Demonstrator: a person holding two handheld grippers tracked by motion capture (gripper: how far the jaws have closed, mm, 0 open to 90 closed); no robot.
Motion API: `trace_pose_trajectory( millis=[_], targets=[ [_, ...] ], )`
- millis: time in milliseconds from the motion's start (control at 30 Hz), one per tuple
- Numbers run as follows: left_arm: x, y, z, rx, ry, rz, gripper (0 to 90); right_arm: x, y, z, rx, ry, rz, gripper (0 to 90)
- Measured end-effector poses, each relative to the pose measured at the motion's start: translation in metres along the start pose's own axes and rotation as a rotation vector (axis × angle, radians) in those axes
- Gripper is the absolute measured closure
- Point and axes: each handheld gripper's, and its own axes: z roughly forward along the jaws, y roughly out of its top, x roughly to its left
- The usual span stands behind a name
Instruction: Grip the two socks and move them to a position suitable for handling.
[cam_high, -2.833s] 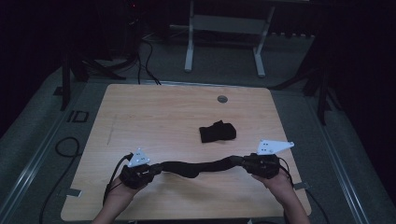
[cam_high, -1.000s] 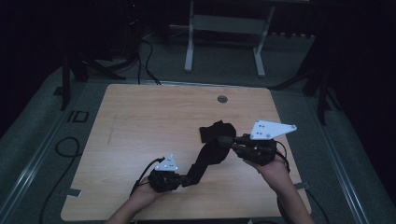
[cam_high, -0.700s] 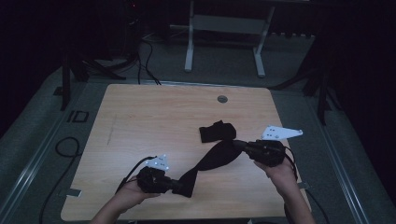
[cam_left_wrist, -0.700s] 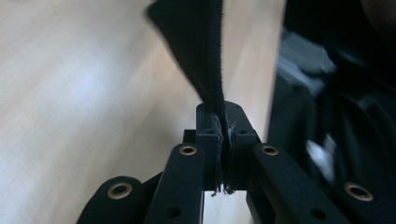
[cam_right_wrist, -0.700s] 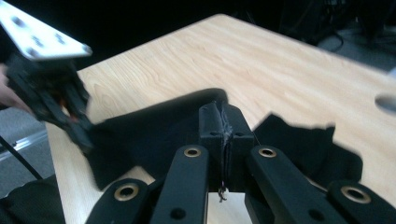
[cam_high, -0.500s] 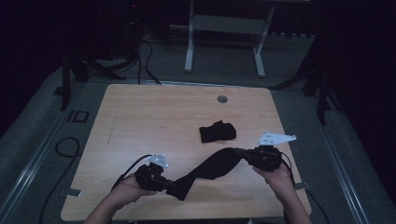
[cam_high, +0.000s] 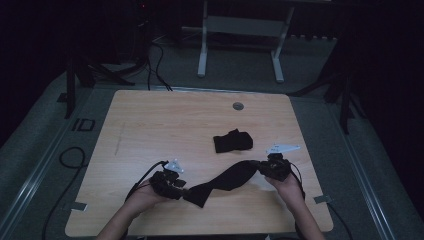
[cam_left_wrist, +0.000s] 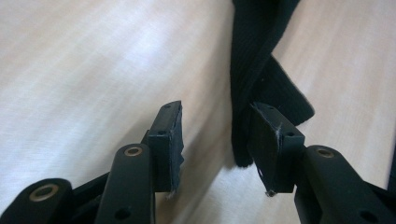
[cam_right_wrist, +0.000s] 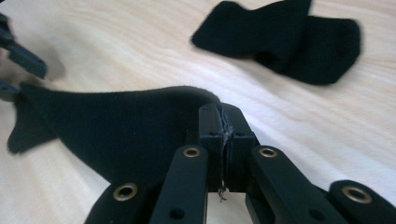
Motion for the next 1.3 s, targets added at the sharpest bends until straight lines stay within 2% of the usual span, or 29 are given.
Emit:
trace_pose_trajectory(
  millis=[33,67,167,233,267,300,333,400,433,533,567,600,700,800,900,933,967,1067,1133,1300],
  targets=[
    [-0.001,0.001,-0.001,-0.016,0.010,0.003,55.5,-0.003,0.002,0.000,-0.006,-0.009,0.004,79.3],
    [-0.002,0.002,-0.003,-0.029,0.021,0.003,55.5,-0.004,0.003,-0.001,-0.013,-0.020,0.007,68.0],
    [-0.010,0.005,-0.008,-0.079,0.019,0.006,55.6,-0.008,0.008,-0.004,-0.034,-0.048,0.004,60.4],
    [-0.018,0.008,-0.011,-0.095,0.015,0.024,56.7,-0.007,0.013,-0.008,-0.058,-0.087,-0.001,57.1],
    [-0.024,0.010,-0.011,-0.102,0.004,0.037,58.1,-0.007,0.014,-0.009,-0.066,-0.076,0.004,57.4],
    [-0.029,0.011,-0.010,-0.103,0.000,0.051,59.6,-0.005,0.015,-0.009,-0.075,-0.052,0.003,63.7],
    [-0.033,0.012,-0.010,-0.102,-0.011,0.066,59.8,-0.001,0.015,-0.009,-0.069,-0.039,-0.011,71.4],
    [-0.042,0.014,-0.009,-0.103,-0.029,0.082,66.1,0.008,0.013,-0.003,-0.043,0.016,-0.038,81.1],
    [-0.045,0.015,-0.008,-0.109,-0.039,0.088,68.9,0.012,0.011,0.001,-0.024,0.028,-0.057,85.3],
    [-0.057,0.018,0.000,-0.084,-0.048,0.123,79.7,0.020,0.005,0.017,0.030,0.053,-0.076,89.6],
    [-0.058,0.019,0.004,-0.074,-0.031,0.127,82.0,0.020,0.004,0.022,0.043,0.058,-0.080,89.7],
    [-0.058,0.018,0.008,-0.075,-0.002,0.126,85.5,0.020,0.002,0.027,0.056,0.048,-0.083,89.7],
    [-0.054,0.017,0.018,-0.080,0.068,0.114,88.6,0.020,0.001,0.037,0.076,0.020,-0.097,89.7],
    [-0.050,0.015,0.027,-0.073,0.090,0.103,88.6,0.020,0.001,0.045,0.101,0.000,-0.110,89.8],
    [-0.049,0.011,0.035,-0.042,0.055,0.107,88.6,0.018,-0.002,0.053,0.133,-0.032,-0.131,89.7],
    [-0.047,0.010,0.037,-0.025,0.023,0.108,88.6,0.017,-0.002,0.054,0.138,-0.039,-0.128,89.7],
    [-0.047,0.008,0.037,-0.033,0.015,0.105,88.6,0.015,-0.002,0.055,0.131,-0.032,-0.113,89.7],
    [-0.045,0.006,0.033,-0.015,0.000,0.110,88.4,0.010,0.000,0.055,0.133,-0.062,-0.110,89.7],
    [-0.043,0.004,0.030,0.006,-0.026,0.122,88.3,0.007,0.001,0.055,0.132,-0.065,-0.102,89.7],
    [-0.039,-0.004,0.021,0.040,-0.059,0.138,88.3,0.004,0.001,0.053,0.135,-0.087,-0.092,89.6]
  ],
)
